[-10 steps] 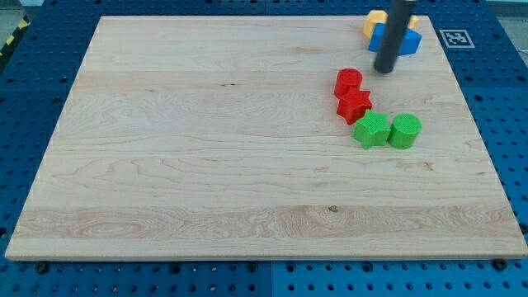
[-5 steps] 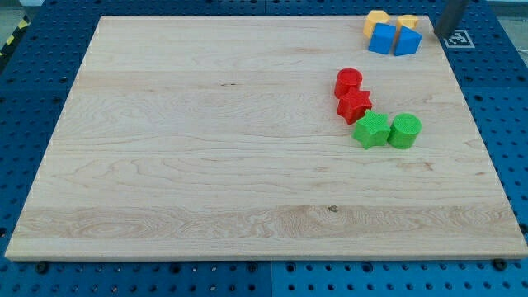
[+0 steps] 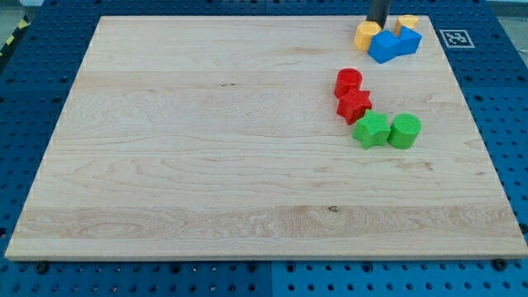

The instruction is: Push blue cube into red circle

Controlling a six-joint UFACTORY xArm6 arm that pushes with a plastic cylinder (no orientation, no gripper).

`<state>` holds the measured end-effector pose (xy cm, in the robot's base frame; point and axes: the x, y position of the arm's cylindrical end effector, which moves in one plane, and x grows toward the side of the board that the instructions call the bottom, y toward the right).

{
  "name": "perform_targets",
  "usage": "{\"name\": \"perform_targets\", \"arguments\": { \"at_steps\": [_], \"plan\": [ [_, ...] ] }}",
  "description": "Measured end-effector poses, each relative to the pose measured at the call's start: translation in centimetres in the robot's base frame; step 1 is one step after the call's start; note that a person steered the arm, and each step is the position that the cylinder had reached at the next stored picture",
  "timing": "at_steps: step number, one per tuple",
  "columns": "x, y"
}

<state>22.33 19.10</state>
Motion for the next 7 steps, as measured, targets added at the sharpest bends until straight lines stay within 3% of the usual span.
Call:
{"name": "perform_targets", "arguments": {
  "at_steps": [5, 7],
  "plan": [
    [8.5, 2.6],
    [13.2, 7.3]
  ]
}}
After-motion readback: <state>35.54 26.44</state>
